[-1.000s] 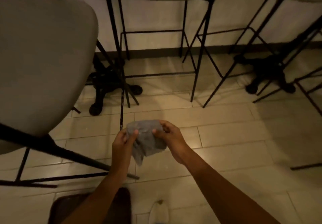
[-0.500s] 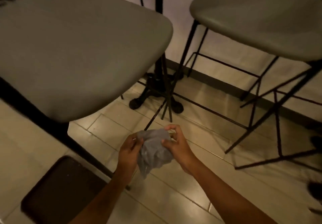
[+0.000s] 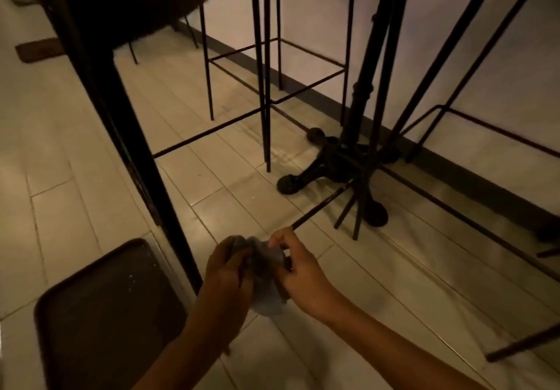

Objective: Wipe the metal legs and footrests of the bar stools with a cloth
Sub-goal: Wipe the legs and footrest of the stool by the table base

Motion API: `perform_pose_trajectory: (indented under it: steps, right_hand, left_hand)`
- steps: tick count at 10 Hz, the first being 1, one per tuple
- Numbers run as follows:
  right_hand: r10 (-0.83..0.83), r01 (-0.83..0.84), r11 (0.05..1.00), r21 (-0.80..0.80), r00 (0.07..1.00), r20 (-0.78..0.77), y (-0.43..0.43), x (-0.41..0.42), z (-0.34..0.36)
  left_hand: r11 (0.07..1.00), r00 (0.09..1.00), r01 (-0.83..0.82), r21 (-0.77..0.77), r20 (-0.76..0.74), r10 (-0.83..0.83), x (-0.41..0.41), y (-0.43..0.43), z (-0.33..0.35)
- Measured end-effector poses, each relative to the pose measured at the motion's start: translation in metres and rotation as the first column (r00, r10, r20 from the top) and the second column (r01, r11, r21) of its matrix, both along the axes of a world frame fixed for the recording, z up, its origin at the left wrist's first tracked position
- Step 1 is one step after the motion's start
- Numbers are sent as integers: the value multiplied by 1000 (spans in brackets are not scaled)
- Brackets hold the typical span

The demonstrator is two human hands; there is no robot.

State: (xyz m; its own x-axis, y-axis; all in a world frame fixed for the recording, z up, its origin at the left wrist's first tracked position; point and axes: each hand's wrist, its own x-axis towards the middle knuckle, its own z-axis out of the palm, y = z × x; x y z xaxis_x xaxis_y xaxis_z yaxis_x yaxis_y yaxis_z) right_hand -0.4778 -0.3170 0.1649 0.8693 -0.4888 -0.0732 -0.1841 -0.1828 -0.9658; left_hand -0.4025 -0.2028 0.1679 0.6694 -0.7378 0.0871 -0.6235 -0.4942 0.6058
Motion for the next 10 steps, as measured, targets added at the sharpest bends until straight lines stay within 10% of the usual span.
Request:
perform_pose_trajectory:
  steps: [4, 6, 7, 8, 10]
  right_hand:
    - [73, -88, 944, -319, 996, -58, 23, 25, -50]
    - [39, -49, 972, -230, 998, -49, 25, 45, -58]
    - [33, -46, 957, -286, 998, -50, 32, 46, -63]
    - [88, -121, 890, -439, 992, -94, 38, 40, -66]
    - [127, -245, 487, -839, 970, -209, 53, 33, -99]
  left_hand:
    - [982, 991, -67, 177, 127, 44, 4, 25, -40]
    - [962, 897, 161, -218, 438, -51, 7, 67, -54]
    - [838, 960, 56, -543, 259, 103, 27, 74, -72]
    - [845, 997, -57, -532, 22, 81, 43, 74, -86]
    - [956, 994, 92, -280, 87, -70, 60, 70, -115]
